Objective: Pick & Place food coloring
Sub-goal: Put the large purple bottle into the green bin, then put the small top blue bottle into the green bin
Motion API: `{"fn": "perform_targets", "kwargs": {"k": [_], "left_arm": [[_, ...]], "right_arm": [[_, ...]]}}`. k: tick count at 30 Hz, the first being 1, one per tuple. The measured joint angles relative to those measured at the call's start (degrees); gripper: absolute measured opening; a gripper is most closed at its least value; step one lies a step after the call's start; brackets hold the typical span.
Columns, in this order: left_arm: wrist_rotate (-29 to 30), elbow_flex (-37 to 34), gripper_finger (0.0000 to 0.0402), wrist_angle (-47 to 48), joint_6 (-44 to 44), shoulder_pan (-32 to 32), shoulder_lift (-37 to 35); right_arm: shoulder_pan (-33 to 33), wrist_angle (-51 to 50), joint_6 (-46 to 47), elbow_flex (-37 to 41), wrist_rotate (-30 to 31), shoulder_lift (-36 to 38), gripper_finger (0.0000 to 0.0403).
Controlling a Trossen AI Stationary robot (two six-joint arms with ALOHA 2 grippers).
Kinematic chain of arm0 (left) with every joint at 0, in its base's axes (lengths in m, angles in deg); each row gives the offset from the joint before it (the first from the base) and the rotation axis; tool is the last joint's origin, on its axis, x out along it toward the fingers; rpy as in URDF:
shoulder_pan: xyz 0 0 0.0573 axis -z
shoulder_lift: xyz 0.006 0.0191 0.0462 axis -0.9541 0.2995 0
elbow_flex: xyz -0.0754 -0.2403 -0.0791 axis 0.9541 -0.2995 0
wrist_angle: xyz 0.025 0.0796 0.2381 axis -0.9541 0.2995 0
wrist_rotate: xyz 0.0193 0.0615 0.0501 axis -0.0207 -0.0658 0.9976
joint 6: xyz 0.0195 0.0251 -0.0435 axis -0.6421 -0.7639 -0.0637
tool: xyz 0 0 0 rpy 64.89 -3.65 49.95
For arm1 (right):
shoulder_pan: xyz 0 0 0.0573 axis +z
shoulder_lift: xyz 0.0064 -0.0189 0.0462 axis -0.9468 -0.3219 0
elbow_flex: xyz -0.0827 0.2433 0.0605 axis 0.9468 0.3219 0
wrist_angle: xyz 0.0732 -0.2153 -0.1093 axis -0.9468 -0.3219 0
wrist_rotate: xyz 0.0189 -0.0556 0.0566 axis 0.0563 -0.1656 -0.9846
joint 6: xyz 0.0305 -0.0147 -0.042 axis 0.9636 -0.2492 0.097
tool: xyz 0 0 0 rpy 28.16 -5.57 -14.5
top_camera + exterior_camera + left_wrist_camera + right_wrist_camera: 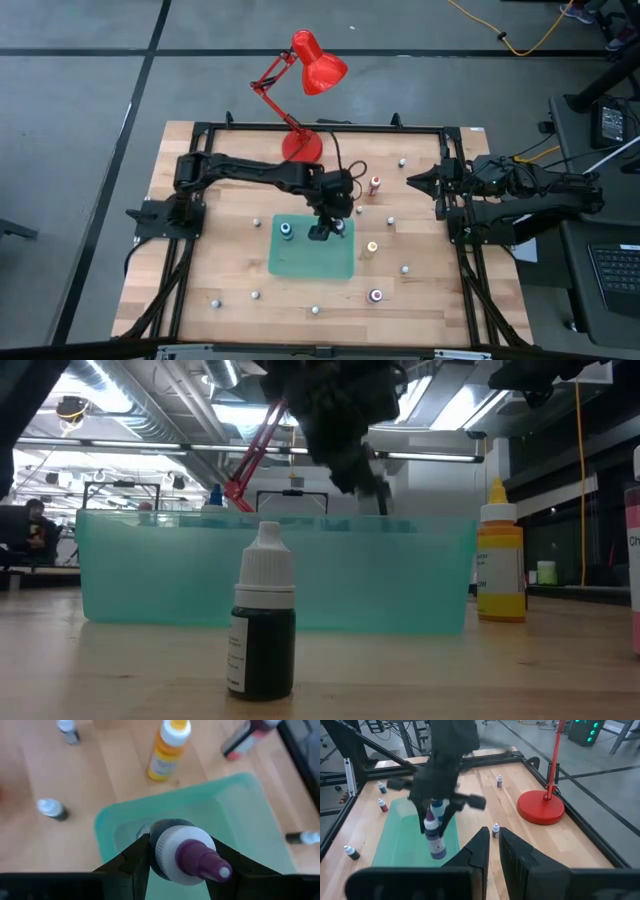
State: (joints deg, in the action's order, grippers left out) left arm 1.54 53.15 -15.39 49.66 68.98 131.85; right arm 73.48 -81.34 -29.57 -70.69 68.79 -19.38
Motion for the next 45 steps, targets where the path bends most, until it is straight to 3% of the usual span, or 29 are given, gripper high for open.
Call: {"fn": "perform_targets", "kwargs": {"k": [8, 16, 26, 33, 40, 45], "left_arm": [[5.76, -0.02, 0.0142, -1.50, -2.79, 0.82, 3.83], [6.20, -0.02, 0.0147, -2.39, -3.59, 0.45, 4.94], [6.26, 0.34, 0.0213, -2.31, -3.59, 0.25, 4.57], [7.06, 8.46, 0.0241, 8.46, -6.60, -1.02, 4.57], [11.05, 23.79, 0.0244, 34.18, -9.58, -2.49, 4.39], [11.05, 23.82, 0.0236, 47.50, -8.18, -2.72, -0.84]], "right_arm": [[0.00, 0.03, 0.25, 0.00, 0.01, -0.06, 0.0046], [0.00, 0.01, 0.18, 0.00, 0.01, -0.74, 0.0046], [0.02, -0.25, -0.16, 0.00, -0.01, -1.72, 0.0046], [0.00, -0.32, -0.95, 0.00, 0.01, -1.74, 0.0046], [0.00, -0.32, -1.43, 0.00, 0.00, -1.76, 0.0046], [0.01, -0.43, -1.66, 0.00, 0.00, -1.78, 0.0046]]}}
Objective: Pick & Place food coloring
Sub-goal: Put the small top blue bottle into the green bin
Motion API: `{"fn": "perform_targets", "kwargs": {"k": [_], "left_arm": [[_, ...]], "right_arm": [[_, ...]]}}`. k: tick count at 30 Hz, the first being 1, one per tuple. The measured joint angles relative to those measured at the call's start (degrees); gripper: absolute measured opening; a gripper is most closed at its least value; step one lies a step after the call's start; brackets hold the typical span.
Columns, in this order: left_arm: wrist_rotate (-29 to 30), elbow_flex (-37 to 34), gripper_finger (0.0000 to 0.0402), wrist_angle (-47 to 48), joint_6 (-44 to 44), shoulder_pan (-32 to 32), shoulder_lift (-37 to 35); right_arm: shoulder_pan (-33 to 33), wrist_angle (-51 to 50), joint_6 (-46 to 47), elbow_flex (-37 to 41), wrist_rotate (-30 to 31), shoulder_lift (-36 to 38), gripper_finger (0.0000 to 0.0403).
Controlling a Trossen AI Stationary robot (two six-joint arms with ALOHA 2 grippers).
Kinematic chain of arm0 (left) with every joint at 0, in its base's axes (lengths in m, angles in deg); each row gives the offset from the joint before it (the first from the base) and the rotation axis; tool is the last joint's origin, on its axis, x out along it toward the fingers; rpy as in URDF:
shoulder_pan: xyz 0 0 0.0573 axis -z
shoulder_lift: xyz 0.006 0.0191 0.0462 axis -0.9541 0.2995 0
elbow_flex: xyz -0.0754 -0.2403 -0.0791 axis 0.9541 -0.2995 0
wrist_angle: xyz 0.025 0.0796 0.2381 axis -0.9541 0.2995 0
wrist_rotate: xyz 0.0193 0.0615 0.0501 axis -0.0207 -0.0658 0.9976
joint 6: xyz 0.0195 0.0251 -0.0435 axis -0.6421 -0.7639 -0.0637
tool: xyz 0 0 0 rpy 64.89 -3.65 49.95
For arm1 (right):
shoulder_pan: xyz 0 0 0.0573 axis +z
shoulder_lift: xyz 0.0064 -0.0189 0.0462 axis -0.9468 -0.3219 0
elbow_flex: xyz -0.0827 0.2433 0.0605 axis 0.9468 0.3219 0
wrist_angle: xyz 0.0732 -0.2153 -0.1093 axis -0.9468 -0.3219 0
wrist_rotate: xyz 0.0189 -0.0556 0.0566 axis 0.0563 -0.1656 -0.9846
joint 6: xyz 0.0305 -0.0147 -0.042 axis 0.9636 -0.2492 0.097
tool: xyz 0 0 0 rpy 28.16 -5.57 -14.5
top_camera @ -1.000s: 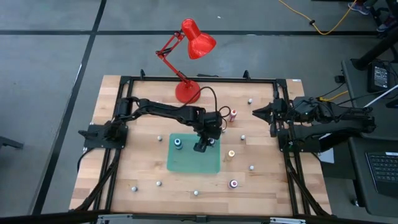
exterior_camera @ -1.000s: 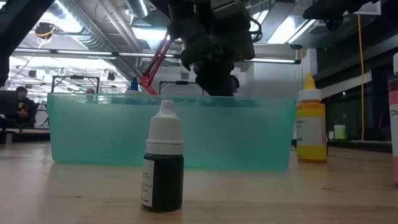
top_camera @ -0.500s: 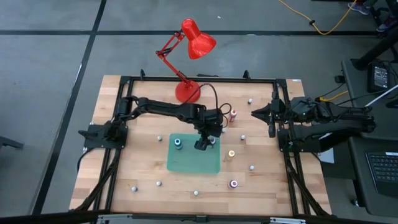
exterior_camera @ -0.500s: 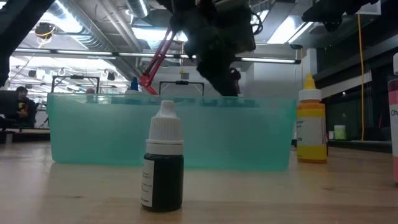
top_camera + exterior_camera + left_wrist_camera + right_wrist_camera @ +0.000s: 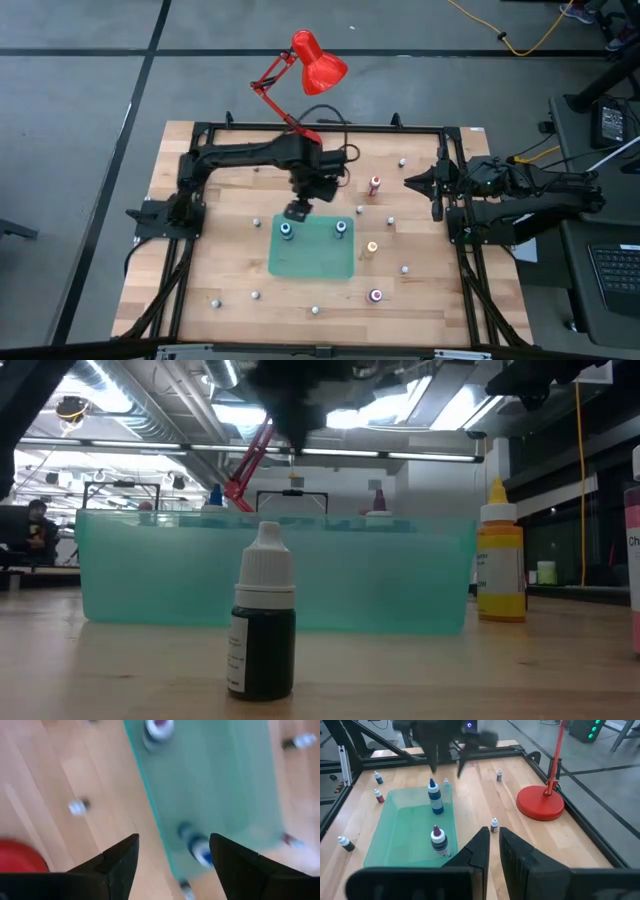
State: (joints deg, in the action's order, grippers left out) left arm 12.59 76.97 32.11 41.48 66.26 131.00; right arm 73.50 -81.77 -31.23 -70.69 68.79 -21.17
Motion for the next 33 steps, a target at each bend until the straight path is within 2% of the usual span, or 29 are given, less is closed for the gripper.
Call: {"fn": "perform_targets", "kwargs": {"k": [3, 6, 13, 18, 23, 28, 33], "left_arm": [[-0.13, -4.97, 0.0228, 0.80, 3.66, 0.04, -5.77], [-0.01, -12.97, 0.0221, -1.76, 10.00, 0.18, -13.86], [6.11, -41.71, 0.0217, -18.11, 28.16, 1.50, -35.51], [8.57, -59.87, 0.0217, -28.34, 40.10, 2.68, -46.02], [8.90, -70.05, 0.0228, -34.31, 46.43, 3.39, -49.95], [10.95, -75.51, 0.0248, -34.68, 49.73, 3.37, -50.06], [10.48, -79.18, 0.0264, -39.70, 49.77, 3.39, -50.04]], "right_arm": [[-0.01, -0.17, -1.51, 0.00, 0.00, 0.02, 0.0046], [-0.01, -0.25, -2.86, 0.00, 0.01, 0.02, 0.0046], [-0.01, -0.25, -2.82, 0.00, 0.01, 0.02, 0.0046], [-0.01, -0.24, -2.74, 0.00, 0.01, 0.02, 0.0046], [0.01, -0.24, -2.85, 0.00, 0.93, 0.02, 0.0046], [-0.01, -0.22, -2.20, 0.00, 4.93, 0.04, 0.0046], [-0.01, -0.22, -1.27, 0.00, 5.04, 0.04, 0.0046]]}}
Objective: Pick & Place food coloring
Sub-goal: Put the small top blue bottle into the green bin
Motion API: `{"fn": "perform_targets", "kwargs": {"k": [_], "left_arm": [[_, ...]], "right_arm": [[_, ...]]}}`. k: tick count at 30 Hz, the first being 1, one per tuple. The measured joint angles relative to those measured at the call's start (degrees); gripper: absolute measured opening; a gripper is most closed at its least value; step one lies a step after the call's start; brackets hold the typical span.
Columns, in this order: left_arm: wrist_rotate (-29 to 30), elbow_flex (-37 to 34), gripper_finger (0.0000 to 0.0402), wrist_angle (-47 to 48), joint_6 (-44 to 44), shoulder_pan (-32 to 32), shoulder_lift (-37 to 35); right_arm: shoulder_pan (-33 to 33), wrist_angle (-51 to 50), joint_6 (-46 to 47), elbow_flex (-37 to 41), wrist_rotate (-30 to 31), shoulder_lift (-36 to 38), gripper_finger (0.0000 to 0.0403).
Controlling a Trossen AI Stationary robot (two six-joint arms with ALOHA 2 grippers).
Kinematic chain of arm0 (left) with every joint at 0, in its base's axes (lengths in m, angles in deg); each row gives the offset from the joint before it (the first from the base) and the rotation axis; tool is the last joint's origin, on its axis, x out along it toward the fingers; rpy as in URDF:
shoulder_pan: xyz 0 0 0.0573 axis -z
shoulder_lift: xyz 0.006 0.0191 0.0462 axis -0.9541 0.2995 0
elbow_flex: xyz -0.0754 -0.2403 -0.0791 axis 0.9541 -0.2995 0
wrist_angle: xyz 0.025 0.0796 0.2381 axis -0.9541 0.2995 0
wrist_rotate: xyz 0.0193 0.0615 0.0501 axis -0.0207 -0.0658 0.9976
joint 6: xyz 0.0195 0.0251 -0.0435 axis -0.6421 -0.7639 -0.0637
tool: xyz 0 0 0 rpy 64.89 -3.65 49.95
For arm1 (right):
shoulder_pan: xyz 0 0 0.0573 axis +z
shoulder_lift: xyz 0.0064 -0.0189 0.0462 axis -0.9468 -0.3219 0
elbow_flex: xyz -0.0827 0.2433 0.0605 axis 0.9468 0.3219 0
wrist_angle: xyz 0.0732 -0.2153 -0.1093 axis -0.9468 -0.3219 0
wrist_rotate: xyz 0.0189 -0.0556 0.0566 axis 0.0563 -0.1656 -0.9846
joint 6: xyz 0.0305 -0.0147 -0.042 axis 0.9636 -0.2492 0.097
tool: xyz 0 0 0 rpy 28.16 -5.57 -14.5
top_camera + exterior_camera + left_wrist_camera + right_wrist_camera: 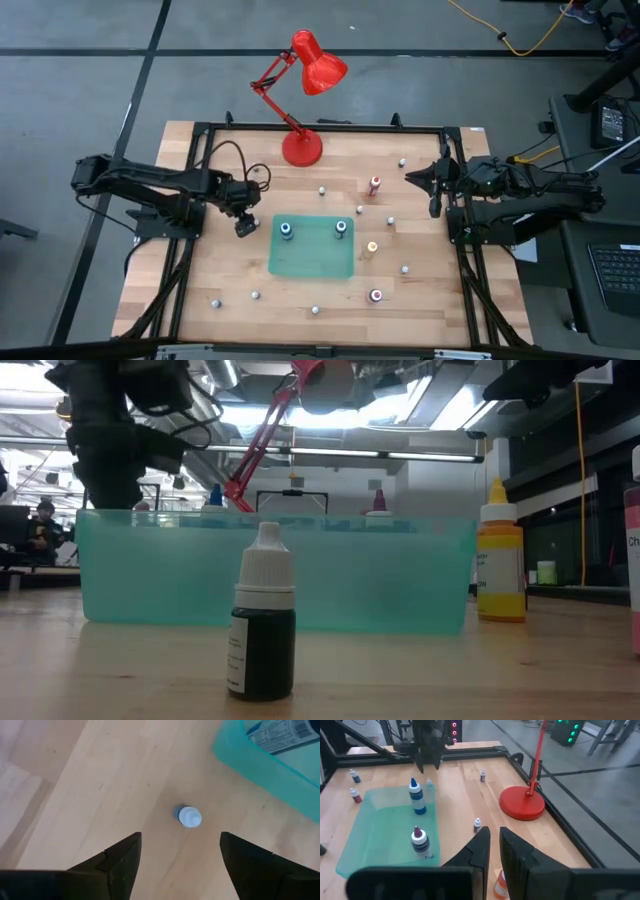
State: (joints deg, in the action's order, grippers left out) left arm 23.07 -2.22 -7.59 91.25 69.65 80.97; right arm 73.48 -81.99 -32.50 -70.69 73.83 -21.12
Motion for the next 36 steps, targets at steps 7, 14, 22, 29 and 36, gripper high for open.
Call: {"fn": "perform_targets", "kwargs": {"k": [7, 14, 22, 29, 36], "left_arm": [[0.02, -4.12, 0.0267, -6.85, -0.05, 0.00, 0.26], [-0.02, -7.28, 0.0267, -11.24, -0.09, 0.00, 0.26], [1.43, -7.89, 0.0267, -14.87, -0.74, -0.02, 1.86], [0.79, -7.89, 0.0267, -16.16, -1.60, 0.00, 6.45], [1.54, -7.89, 0.0262, -18.48, -1.58, 0.00, 6.91]], "right_arm": [[0.00, 0.01, 0.32, 0.00, -0.04, 0.00, 0.0046], [0.00, 0.00, 0.14, 0.00, -0.02, 0.00, 0.0046], [0.00, 0.02, -0.07, 0.00, 0.06, 0.00, 0.0046], [0.02, 0.02, -0.08, 0.00, 0.83, -0.01, 0.0046], [0.02, 0.02, -0.08, 0.00, 0.85, -0.02, 0.0046]]}}
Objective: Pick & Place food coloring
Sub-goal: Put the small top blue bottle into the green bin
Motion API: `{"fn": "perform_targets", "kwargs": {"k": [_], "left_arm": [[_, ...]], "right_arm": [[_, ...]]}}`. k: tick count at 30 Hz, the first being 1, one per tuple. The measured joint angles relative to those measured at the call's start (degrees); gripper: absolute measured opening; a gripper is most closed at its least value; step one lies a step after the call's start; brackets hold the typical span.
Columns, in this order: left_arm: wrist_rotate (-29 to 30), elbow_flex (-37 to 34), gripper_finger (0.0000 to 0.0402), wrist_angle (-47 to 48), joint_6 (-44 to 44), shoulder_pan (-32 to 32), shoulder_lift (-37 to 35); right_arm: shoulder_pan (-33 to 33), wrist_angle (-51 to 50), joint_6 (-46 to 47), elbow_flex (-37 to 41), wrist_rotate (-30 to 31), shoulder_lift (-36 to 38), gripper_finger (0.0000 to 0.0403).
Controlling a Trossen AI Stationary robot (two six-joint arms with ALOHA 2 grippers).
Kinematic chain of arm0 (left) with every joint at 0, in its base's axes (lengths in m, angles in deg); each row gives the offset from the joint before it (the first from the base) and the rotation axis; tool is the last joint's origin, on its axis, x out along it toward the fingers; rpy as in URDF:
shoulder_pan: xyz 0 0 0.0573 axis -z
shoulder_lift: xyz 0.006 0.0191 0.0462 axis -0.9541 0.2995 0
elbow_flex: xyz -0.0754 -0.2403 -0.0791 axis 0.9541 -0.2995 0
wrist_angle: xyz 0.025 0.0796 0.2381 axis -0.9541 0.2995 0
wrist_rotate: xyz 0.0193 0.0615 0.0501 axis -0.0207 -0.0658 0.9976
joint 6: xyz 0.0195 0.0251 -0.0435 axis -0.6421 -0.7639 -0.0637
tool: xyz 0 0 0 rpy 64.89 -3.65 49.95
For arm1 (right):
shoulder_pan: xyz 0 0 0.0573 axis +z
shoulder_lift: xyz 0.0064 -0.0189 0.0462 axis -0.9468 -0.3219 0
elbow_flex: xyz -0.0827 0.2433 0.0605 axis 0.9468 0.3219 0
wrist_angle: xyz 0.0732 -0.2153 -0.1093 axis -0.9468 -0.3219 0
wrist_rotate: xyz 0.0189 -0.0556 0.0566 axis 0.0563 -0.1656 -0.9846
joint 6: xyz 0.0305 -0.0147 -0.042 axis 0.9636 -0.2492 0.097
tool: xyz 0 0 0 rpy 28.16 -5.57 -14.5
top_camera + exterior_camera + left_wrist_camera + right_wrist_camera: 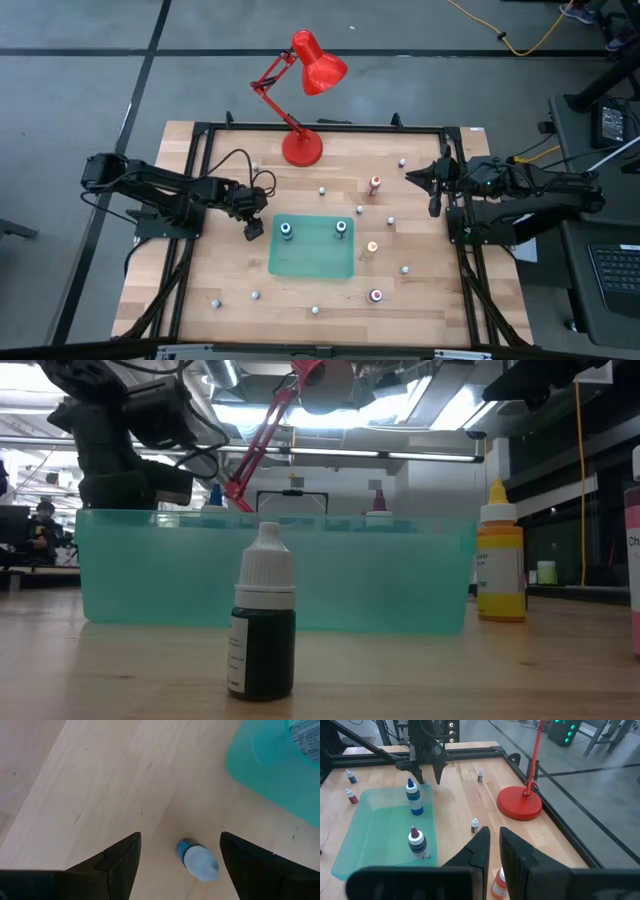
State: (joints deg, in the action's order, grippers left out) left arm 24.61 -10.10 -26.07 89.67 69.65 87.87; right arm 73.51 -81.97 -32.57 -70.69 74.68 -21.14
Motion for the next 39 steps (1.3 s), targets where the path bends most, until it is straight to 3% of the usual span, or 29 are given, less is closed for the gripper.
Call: {"fn": "perform_targets", "kwargs": {"k": [19, 26, 31, 39], "left_arm": [[-4.77, 0.00, 0.0104, 0.58, 3.02, 0.78, -0.02], [-6.20, 1.54, 0.0068, 0.96, 3.17, 3.87, -0.17], [-6.16, 7.12, 0.0071, 5.84, 3.17, 5.80, -1.43], [-6.05, 24.29, 0.0069, 17.88, 1.55, 11.33, -3.10]], "right_arm": [[0.00, 0.00, 0.00, 0.00, 0.02, 0.00, 0.0046], [-0.01, -0.02, 0.00, 0.00, 0.02, 0.00, 0.0046], [0.00, -0.02, 0.00, 0.00, 0.02, 0.00, 0.0046], [-0.02, -0.23, 0.15, 0.00, 0.02, 0.02, 0.0046]]}}
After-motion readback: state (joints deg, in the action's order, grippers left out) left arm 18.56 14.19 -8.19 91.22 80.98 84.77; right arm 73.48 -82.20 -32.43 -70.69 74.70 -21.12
